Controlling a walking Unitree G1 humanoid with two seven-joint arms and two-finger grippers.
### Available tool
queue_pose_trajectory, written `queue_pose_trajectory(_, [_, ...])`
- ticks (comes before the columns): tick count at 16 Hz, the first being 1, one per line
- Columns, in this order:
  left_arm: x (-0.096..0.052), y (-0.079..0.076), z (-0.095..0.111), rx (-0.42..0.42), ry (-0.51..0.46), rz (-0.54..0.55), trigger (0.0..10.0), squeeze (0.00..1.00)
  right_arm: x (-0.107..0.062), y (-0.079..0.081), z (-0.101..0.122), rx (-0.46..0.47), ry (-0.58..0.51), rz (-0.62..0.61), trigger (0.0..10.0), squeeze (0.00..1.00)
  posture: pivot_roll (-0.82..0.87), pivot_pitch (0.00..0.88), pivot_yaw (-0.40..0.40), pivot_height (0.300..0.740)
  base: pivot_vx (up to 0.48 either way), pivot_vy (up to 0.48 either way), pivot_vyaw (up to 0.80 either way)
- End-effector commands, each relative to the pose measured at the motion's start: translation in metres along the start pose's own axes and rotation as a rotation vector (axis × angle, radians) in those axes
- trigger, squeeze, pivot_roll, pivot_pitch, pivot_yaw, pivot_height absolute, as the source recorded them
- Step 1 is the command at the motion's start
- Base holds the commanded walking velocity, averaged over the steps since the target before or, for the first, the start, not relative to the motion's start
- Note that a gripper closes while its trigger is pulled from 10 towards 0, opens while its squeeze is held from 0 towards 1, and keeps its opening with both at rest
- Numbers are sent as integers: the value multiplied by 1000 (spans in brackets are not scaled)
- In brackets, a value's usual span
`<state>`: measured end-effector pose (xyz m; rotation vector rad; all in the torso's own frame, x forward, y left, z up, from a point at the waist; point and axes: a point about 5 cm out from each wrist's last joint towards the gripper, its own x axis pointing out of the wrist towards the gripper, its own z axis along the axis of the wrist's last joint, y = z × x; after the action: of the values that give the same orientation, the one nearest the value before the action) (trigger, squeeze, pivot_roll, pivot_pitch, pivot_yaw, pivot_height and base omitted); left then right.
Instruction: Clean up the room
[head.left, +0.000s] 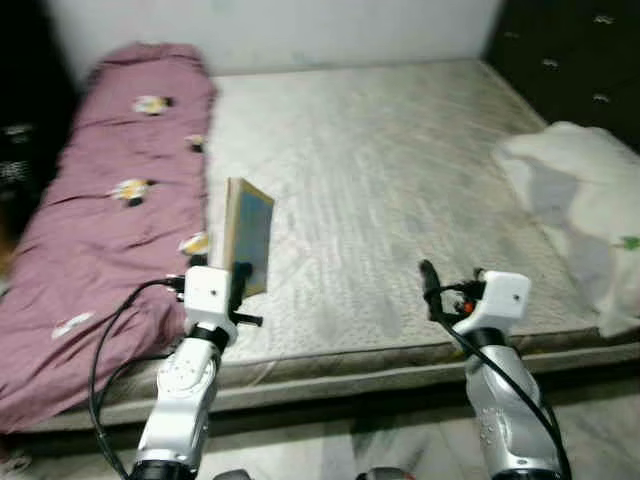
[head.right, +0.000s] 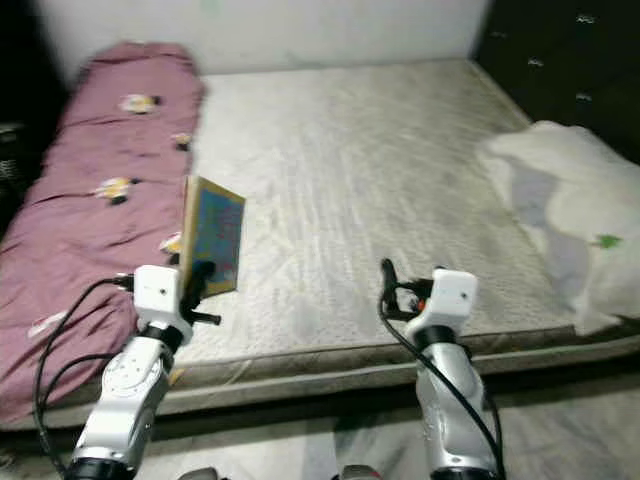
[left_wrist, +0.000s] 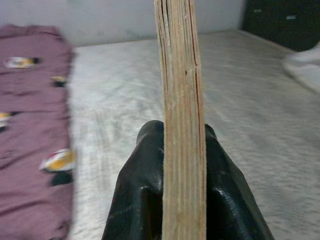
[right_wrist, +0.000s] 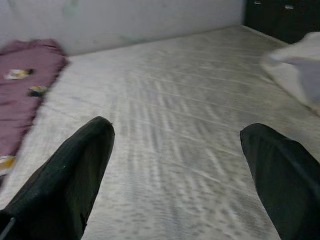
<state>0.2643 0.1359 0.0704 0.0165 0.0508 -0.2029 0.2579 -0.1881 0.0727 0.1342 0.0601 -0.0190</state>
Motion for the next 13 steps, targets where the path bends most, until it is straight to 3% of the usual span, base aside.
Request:
queue_pose_trajectory(1, [2,4,12,11,-53,11,10000,0,1,4,1,2,-2,10,10000,0,-60,66,33,740,251,0,0])
queue_pose_trajectory(10, [1,8,15,18,-58,41,10000,0,2,2,2,-13,1,17,10000,0,-54,95,30,740,0,0,0])
queue_pose_trajectory(13, [0,9,16,17,-61,53,10000,0,2,1,2,-18,4,18,10000,0,-49,98,26,740,0,-316,0])
